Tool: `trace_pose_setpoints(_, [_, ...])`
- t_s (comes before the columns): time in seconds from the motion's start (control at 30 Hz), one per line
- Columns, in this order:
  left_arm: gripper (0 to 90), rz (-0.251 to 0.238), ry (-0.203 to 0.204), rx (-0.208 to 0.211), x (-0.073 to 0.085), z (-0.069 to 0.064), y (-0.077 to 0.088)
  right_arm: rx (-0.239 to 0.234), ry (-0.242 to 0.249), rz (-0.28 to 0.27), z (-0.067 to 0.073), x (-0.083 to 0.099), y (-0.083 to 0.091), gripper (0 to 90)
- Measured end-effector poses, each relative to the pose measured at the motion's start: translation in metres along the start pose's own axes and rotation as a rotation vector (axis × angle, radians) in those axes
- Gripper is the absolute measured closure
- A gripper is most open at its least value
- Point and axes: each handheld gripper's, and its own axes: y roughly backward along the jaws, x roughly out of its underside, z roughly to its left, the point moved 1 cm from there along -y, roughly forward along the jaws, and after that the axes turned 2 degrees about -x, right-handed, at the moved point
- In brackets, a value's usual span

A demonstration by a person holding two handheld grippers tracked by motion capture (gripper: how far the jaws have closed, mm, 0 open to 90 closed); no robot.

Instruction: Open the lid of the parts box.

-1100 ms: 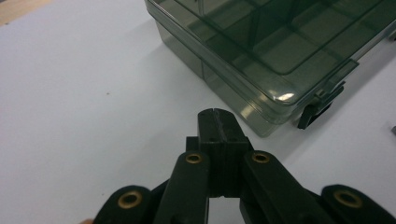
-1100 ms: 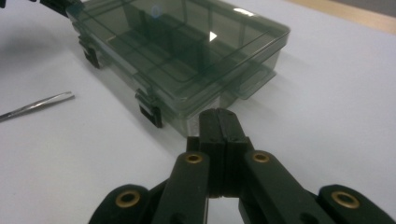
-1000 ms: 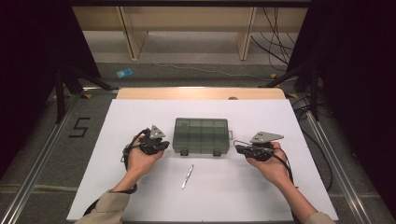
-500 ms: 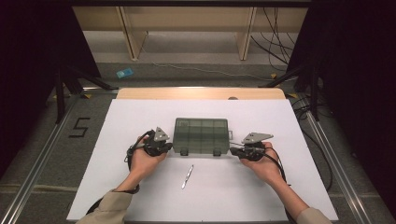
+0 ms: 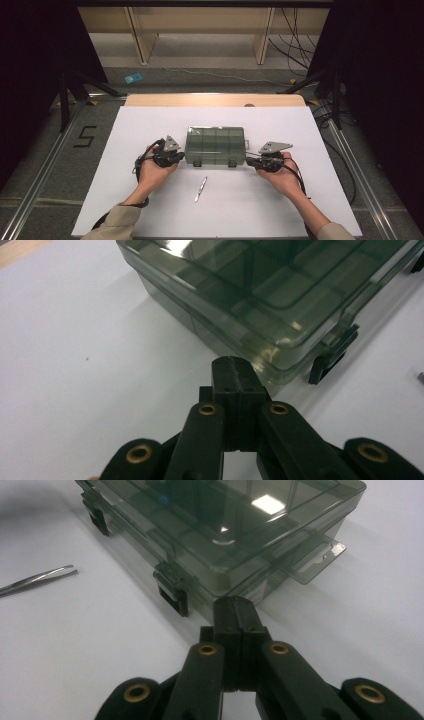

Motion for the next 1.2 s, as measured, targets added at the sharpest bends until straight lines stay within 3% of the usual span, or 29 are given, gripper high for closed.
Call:
trace_pose_setpoints(0.07, [89.9,0.002,-0.019,-0.011,-0.002,-0.001,0.002,0.001,-0.002,-0.006,0.001,-0.001,0.001,90.0])
trace_pose_setpoints(0.1, [89.9,-0.038,0.018,-0.017,-0.002,-0.004,0.0,0.003,0.0,-0.011,0.001,-0.001,0.001,90.0])
trace_pose_setpoints(0.2, [89.9,-0.056,0.046,-0.007,-0.003,-0.004,0.001,0.003,0.009,-0.025,0.002,-0.002,0.001,90.0])
trace_pose_setpoints(0.3, [89.9,-0.059,0.032,-0.011,-0.004,-0.004,0.003,0.003,0.01,-0.038,0.003,-0.004,0.002,90.0])
trace_pose_setpoints(0.53, [89.9,-0.133,0.06,-0.009,-0.009,-0.007,0.009,0.012,0.005,-0.086,0.005,-0.008,0.006,90.0])
trace_pose_setpoints(0.67, [89.9,-0.152,0.055,-0.018,-0.012,-0.008,0.012,0.03,0.008,-0.121,0.006,-0.011,0.009,90.0])
trace_pose_setpoints(0.87, [89.9,-0.196,0.085,-0.035,-0.015,-0.009,0.013,0.043,0.003,-0.164,0.008,-0.014,0.009,90.0])
trace_pose_setpoints(0.97, [89.9,-0.191,0.075,-0.034,-0.015,-0.008,0.014,0.049,0.002,-0.174,0.008,-0.016,0.01,90.0])
trace_pose_setpoints(1.2, [90.0,-0.238,0.09,-0.045,-0.021,-0.013,0.015,0.063,0.005,-0.207,0.01,-0.02,0.011,90.0])
